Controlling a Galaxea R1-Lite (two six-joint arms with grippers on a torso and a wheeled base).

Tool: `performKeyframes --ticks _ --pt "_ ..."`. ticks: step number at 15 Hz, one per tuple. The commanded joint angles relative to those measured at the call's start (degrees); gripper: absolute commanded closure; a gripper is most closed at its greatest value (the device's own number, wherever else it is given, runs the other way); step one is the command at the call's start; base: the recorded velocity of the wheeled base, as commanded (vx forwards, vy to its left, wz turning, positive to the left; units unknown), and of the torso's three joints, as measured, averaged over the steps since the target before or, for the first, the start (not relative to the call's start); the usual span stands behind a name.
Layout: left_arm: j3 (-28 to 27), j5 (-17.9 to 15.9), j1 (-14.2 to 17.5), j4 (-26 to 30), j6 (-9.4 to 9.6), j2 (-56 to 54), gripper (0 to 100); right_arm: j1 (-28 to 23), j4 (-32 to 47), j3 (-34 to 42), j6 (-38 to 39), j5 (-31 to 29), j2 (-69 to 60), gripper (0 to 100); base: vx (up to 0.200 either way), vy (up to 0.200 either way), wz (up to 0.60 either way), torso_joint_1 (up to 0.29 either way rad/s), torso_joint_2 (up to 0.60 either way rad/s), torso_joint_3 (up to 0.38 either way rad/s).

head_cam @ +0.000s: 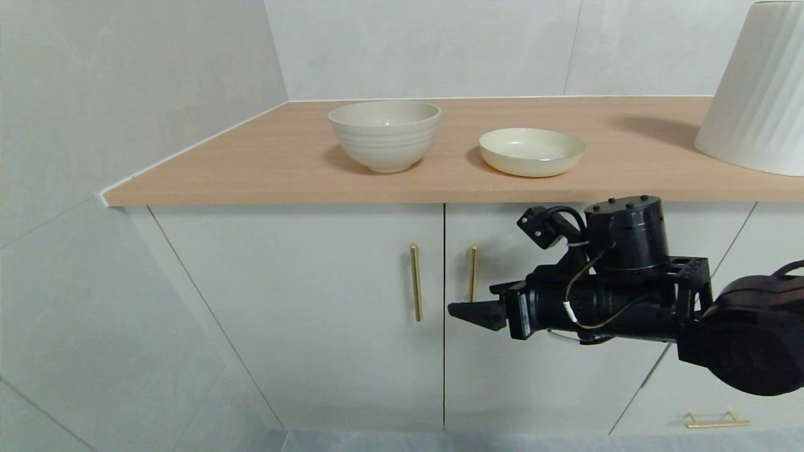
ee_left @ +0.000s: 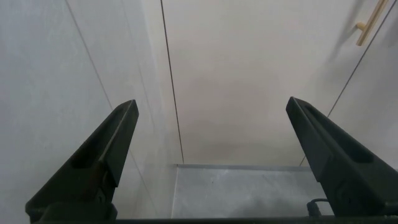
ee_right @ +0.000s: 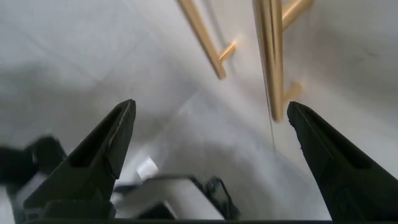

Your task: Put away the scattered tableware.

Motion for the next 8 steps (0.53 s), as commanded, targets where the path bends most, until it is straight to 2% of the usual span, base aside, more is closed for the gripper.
performKeyframes --ticks 1,8 --pt "0.02 0.01 0.02 -0.01 0.0 0.02 0 0.45 -2.89 0.56 1.58 -0.38 4.47 0 0.0 0.0 0.0 0.0 0.0 0.0" --pt "0.02 0.01 0.02 -0.01 0.0 0.02 0 1.59 -10.0 1.0 4.83 -3.81 7.72 0 0.0 0.0 0.0 0.0 0.0 0.0"
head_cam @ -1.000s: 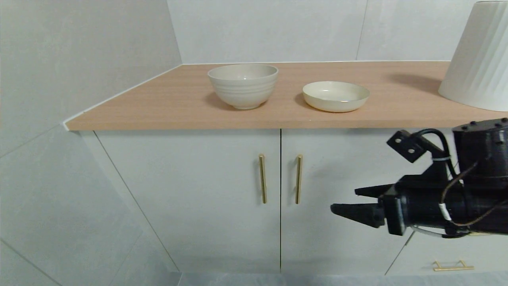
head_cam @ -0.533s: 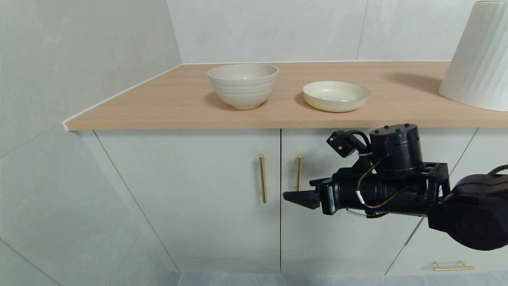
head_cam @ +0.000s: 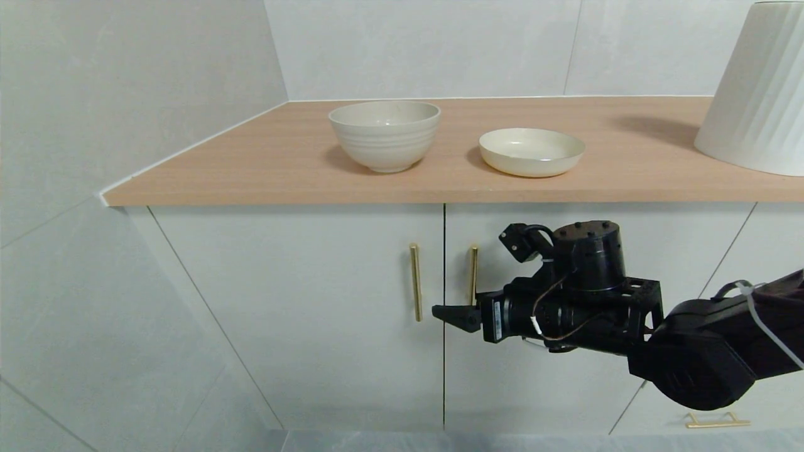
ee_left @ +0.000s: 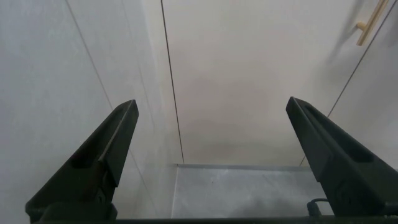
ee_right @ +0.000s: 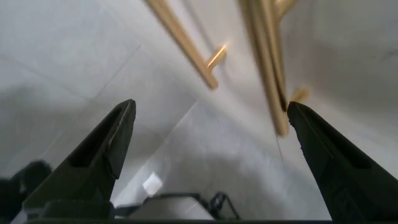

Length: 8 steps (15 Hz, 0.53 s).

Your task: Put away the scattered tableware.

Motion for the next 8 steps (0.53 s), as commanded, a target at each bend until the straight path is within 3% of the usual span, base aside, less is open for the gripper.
performKeyframes --ticks 1,8 --pt "0.0 0.01 0.05 -0.01 0.0 0.02 0 0.39 -1.78 -0.07 0.07 -0.55 1.65 0 0.0 0.0 0.0 0.0 0.0 0.0" --pt "0.0 0.01 0.05 -0.01 0.0 0.02 0 2.5 -7.76 1.6 2.18 -3.01 2.7 0 0.0 0.0 0.0 0.0 0.0 0.0"
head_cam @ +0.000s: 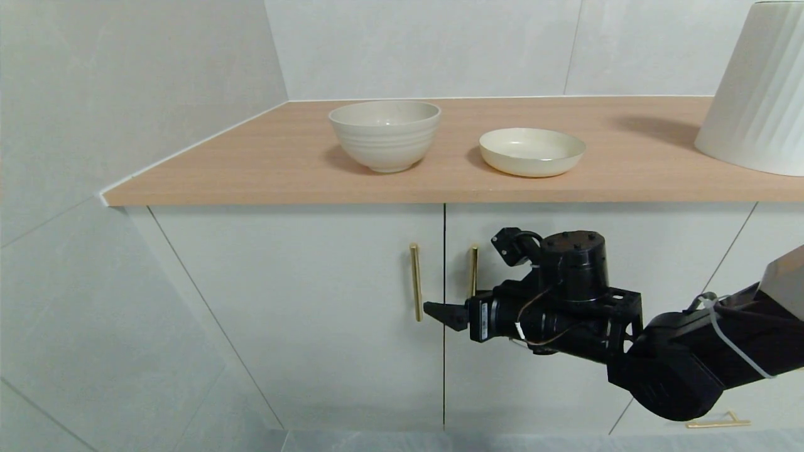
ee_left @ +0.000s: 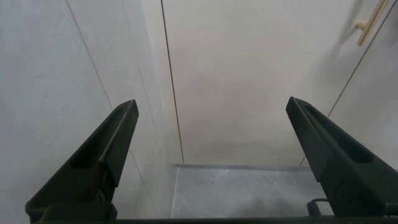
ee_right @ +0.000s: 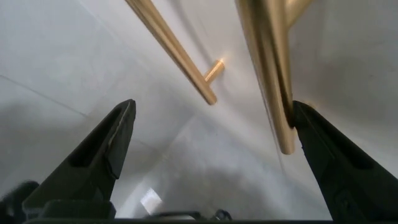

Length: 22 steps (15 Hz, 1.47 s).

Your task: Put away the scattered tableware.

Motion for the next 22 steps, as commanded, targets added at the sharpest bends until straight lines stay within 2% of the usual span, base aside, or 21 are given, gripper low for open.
performKeyframes --ticks 1,3,6,11,12,13,14,15,19,20,22 --pt "0.0 0.01 0.05 -0.01 0.02 0.02 0 1.22 -2.48 1.56 1.37 0.22 -0.53 0 0.0 0.0 0.0 0.0 0.0 0.0" --pt "0.0 0.01 0.05 -0.01 0.02 0.02 0 1.75 -6.0 2.7 2.87 0.48 -0.61 0 0.0 0.0 0.0 0.0 0.0 0.0" --pt "0.0 0.01 0.05 -0.01 0.02 0.02 0 2.62 -6.79 4.46 2.96 0.66 -1.93 0 0.0 0.0 0.0 0.0 0.0 0.0" --pt "0.0 0.01 0.05 -0.01 0.02 0.02 0 3.85 -6.7 10.52 2.96 5.58 -7.21 0 0.0 0.0 0.0 0.0 0.0 0.0" --pt "0.0 0.01 0.05 -0.01 0.28 0.02 0 3.94 -6.44 10.79 2.96 6.46 -7.91 0 0.0 0.0 0.0 0.0 0.0 0.0" --pt "0.0 0.1 0.05 0.07 1.6 0.02 0 4.38 -6.26 12.19 2.96 7.86 -9.32 0 0.0 0.0 0.0 0.0 0.0 0.0" --pt "0.0 0.01 0.05 0.07 -0.16 0.02 0 4.38 -6.26 12.63 2.96 8.3 -9.76 0 0.0 0.0 0.0 0.0 0.0 0.0" --pt "0.0 0.1 0.05 -0.01 -0.42 0.02 0 4.65 -6.26 13.16 2.96 8.39 -10.02 0 0.0 0.0 0.0 0.0 0.0 0.0" --pt "0.0 0.1 0.05 -0.01 -0.24 0.02 0 5.0 -6.26 15.27 2.87 9.36 -11.16 0 0.0 0.0 0.0 0.0 0.0 0.0" --pt "0.0 0.01 0.05 -0.1 0.28 0.02 0 5.0 -6.26 16.94 2.87 12.43 -12.83 0 0.0 0.0 0.0 0.0 0.0 0.0" --pt "-2.02 -0.51 0.05 -0.54 0.37 0.02 0 5.0 -6.18 17.82 2.78 13.84 -13.8 0 0.0 0.0 0.0 0.0 0.0 0.0"
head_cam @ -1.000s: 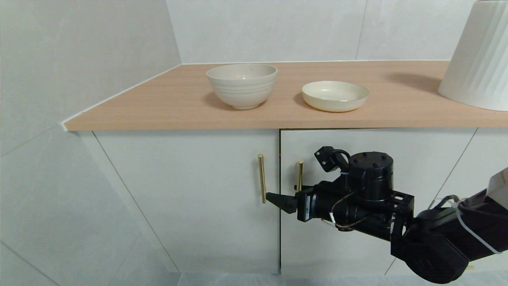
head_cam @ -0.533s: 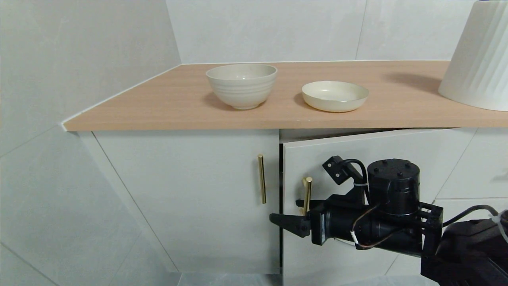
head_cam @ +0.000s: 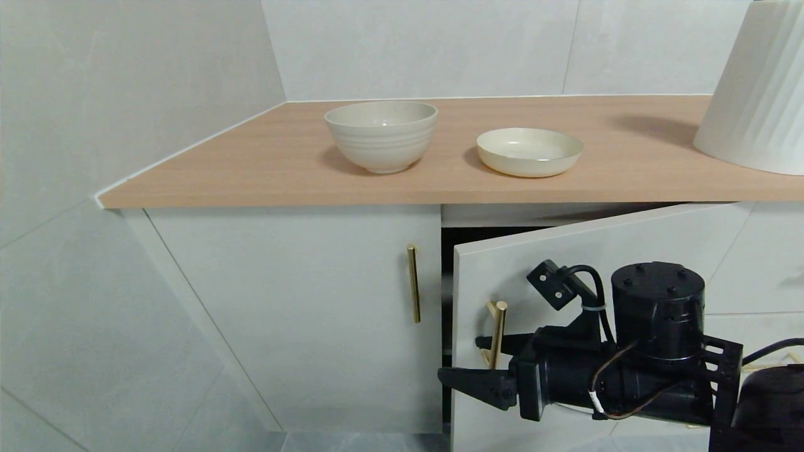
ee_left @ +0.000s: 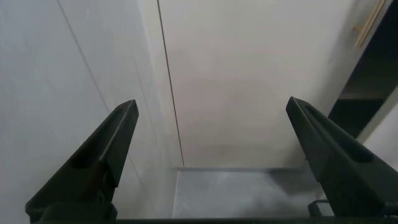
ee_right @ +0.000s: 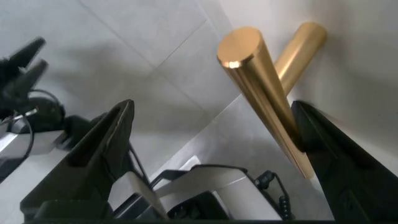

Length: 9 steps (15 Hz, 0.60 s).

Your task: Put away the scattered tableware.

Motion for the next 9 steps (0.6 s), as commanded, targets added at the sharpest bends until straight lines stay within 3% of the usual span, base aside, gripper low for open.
performKeyframes --ticks 1,4,7,9 --pt "-5.38 -1.88 -0.07 0.67 -0.16 0.46 0 0.15 -0.23 0.62 -0.04 0.38 -1.67 0 0.0 0.0 0.0 0.0 0.0 0.0" --pt "-20.5 -10.49 -1.74 6.64 -2.53 12.5 0 0.15 -0.23 0.88 -0.12 0.38 -1.76 0 0.0 0.0 0.0 0.0 0.0 0.0" --pt "-30.96 -22.27 -1.74 6.47 -2.62 35.18 0 0.5 -0.31 1.23 -0.3 0.38 -1.84 0 0.0 0.0 0.0 0.0 0.0 0.0" --pt "-35.88 -23.41 -2.79 4.8 -2.62 50.3 0 0.59 -0.31 1.5 -0.3 0.38 -1.84 0 0.0 0.0 0.0 0.0 0.0 0.0"
